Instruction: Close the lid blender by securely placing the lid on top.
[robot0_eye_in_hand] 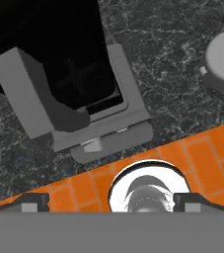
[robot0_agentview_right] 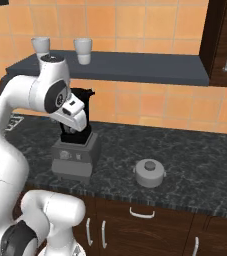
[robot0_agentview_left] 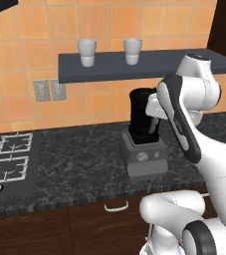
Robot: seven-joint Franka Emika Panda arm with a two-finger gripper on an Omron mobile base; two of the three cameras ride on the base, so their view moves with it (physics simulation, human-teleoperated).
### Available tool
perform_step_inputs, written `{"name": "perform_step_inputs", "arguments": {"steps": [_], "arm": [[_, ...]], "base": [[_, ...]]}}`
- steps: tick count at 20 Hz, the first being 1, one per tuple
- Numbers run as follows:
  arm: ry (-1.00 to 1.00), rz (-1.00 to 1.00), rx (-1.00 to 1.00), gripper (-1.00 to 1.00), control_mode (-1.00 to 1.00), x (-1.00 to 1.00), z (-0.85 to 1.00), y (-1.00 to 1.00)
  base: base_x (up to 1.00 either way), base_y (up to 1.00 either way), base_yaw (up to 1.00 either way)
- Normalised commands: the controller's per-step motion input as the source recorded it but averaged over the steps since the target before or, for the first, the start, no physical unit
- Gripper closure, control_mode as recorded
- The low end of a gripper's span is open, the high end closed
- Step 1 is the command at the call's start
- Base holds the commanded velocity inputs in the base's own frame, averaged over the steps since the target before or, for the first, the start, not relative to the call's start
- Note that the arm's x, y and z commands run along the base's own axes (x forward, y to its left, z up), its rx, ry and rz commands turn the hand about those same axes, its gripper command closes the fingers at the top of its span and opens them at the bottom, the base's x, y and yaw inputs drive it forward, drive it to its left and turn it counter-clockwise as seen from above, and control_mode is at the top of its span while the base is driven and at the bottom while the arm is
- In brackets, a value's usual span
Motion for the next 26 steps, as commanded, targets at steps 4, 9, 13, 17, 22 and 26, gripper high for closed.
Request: {"name": "perform_step_inputs", "arguments": {"steps": [4, 9, 13, 17, 22, 26], "arm": [[0.0, -0.02, 0.1, -1.0, -1.0, -0.71, -0.01, -0.4], [0.11, -0.09, 0.01, -1.0, -1.0, 0.1, -0.51, -1.0], [0.13, -0.06, 0.0, -1.0, -1.0, 0.39, -0.69, -1.0], [0.08, -0.01, 0.0, -1.0, -1.0, 0.41, -0.66, -1.0], [0.07, 0.0, 0.01, -1.0, -1.0, 0.51, -0.48, -0.75], [0.03, 0.0, 0.02, -1.0, -1.0, 0.55, -0.26, -0.52]], "base": [[0.0, 0.0, 0.0], [0.0, 0.0, 0.0], [0.0, 0.0, 0.0], [0.0, 0.0, 0.0], [0.0, 0.0, 0.0], [0.0, 0.0, 0.0]]}}
